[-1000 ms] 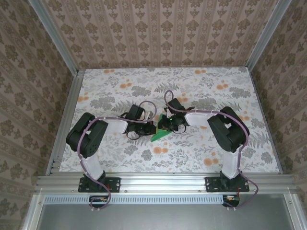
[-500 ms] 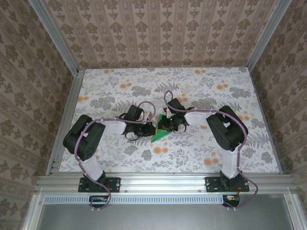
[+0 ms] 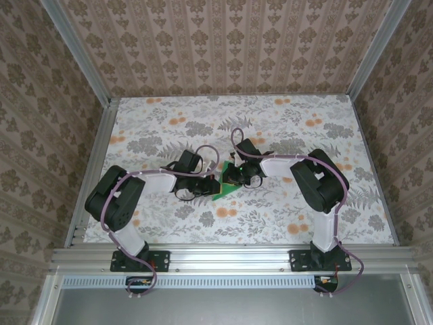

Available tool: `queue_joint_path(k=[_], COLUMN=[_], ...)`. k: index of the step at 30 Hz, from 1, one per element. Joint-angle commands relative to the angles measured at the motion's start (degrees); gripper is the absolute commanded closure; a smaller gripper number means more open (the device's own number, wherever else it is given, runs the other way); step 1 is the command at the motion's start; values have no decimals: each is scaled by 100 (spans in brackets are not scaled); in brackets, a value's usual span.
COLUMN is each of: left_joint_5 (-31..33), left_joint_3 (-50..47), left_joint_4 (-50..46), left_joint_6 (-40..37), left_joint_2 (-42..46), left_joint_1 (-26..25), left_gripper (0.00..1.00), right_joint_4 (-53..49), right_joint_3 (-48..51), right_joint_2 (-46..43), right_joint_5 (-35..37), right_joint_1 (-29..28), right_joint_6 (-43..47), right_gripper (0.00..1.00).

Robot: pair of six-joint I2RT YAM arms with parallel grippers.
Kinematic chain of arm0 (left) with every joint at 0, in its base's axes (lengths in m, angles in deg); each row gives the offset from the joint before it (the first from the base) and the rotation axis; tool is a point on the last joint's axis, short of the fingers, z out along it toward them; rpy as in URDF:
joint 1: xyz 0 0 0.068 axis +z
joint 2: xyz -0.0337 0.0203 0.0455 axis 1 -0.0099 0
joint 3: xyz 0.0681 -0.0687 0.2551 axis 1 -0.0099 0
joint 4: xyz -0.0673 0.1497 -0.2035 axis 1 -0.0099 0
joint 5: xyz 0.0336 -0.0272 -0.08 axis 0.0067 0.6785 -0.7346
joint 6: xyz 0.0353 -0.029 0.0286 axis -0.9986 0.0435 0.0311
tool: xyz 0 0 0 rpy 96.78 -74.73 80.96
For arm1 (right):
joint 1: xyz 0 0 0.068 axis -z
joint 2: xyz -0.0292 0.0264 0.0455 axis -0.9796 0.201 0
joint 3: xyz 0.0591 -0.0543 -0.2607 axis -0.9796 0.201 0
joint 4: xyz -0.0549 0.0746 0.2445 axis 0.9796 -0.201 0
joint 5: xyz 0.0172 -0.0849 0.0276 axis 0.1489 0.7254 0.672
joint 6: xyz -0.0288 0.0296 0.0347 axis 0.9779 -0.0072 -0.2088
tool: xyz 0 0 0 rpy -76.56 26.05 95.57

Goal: Fold a paper plane with a square sheet of paper (pick it up from the middle)
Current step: Fourth fold the wing at the center of the table.

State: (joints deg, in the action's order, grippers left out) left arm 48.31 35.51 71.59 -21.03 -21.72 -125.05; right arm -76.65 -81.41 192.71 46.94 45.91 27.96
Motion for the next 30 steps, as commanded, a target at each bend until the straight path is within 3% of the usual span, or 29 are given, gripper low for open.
queue_joint_path(k=[1,20,30], left_joint_5=[-110,-102,557], left_joint_3=[-97,-497,-269], left_joint_4=[-219,58,345], left_joint_6=[24,246,420], left_joint_2=[-101,31,518], left_joint_1=[-38,-33,274], left_gripper=[93,92,90], right_joint_4=[-410,-545,-474], right_joint_3=[-5,-35,8], right_joint_2=[303,359,372], right_joint_5=[152,249,208], right_joint_1=[-3,-5,-4], right_joint_6=[69,100,75], right_gripper=[85,85,86])
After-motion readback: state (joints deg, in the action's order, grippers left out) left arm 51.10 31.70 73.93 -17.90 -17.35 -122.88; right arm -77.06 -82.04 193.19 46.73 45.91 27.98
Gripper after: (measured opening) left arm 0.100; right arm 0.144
